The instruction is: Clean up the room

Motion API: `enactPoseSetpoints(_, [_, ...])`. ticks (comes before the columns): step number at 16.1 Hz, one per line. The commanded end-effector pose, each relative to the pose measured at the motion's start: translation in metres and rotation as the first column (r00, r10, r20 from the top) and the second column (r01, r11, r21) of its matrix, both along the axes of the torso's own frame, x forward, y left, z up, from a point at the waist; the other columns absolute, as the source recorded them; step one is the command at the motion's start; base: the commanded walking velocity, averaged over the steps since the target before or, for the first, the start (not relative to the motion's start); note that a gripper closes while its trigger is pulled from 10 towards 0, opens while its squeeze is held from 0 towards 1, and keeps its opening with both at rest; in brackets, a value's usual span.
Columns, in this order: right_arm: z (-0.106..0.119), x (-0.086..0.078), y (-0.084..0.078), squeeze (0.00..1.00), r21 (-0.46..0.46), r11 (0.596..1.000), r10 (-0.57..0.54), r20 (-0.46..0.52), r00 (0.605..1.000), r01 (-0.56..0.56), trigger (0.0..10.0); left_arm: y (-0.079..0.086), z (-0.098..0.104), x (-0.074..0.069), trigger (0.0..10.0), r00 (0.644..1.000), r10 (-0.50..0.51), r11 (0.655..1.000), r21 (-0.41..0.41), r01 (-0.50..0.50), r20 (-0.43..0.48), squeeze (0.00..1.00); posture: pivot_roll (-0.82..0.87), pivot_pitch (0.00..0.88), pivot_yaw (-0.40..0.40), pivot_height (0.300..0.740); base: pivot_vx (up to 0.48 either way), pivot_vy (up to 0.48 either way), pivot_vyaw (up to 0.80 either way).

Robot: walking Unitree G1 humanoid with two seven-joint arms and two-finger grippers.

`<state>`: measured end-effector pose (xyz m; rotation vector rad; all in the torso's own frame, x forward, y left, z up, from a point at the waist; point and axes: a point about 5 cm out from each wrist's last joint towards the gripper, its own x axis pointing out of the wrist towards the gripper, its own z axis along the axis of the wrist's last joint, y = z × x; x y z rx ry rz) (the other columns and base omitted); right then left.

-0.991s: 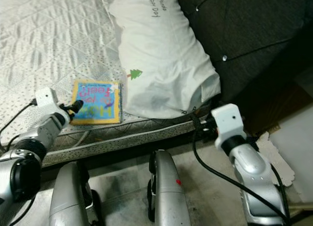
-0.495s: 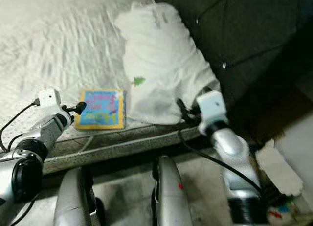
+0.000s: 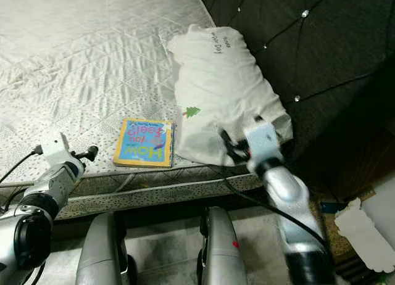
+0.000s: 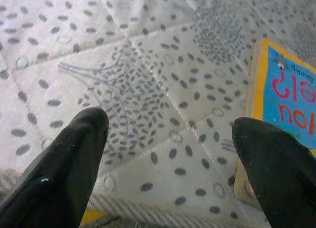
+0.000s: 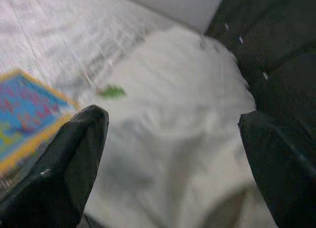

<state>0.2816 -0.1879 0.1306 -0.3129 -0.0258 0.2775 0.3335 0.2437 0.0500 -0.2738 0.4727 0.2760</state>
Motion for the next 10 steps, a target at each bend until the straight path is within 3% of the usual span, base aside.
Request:
enactPoseSetpoints(1, [0.006,-0.007,-0.009,0.00,-0.021,1.000,-0.015,0.014,1.000,0.015,10.0,0.000,0.009,0.006,10.0,0.999,0.003,1.000,0.024,-0.004,0.038,1.00,-0.19,0.119,-0.068,0.566,0.000,0.000,0.00])
enactPoseSetpoints(4, [0.002,-0.029,-0.024,0.00,-0.064,0.997,-0.034,-0.029,0.999,0.033,10.0,0.000,0.016,0.010,10.0,0.996,0.038,0.999,0.032,-0.041,0.077,1.00,-0.22,0.159,-0.084,0.566,0.000,0.000,0.00])
enactPoseSetpoints(7, [0.004,-0.034,-0.028,0.00,-0.075,0.996,-0.045,-0.036,0.998,0.042,10.0,-0.004,0.014,0.010,10.0,0.996,0.035,0.997,0.067,-0.040,0.079,1.00,-0.24,0.183,-0.097,0.566,0.000,0.000,0.00])
enactPoseSetpoints(8, [0.006,-0.037,-0.028,0.00,-0.080,0.996,-0.042,-0.037,0.998,0.039,10.0,-0.006,0.012,0.009,10.0,0.997,0.027,0.997,0.071,-0.032,0.073,0.89,-0.25,0.191,-0.102,0.566,0.000,0.000,0.00])
enactPoseSetpoints(9, [0.007,-0.040,-0.030,0.00,-0.088,0.995,-0.042,-0.041,0.998,0.038,10.0,-0.009,0.009,0.008,10.0,0.998,0.014,0.997,0.078,-0.018,0.055,0.00,-0.26,0.199,-0.108,0.566,0.000,0.000,0.00])
enactPoseSetpoints(10, [0.010,-0.045,-0.035,0.00,-0.101,0.994,-0.050,-0.050,0.997,0.045,10.0,-0.014,0.004,0.006,10.0,0.999,-0.002,0.997,0.083,-0.001,0.038,0.00,-0.27,0.207,-0.115,0.566,0.000,0.000,0.00])
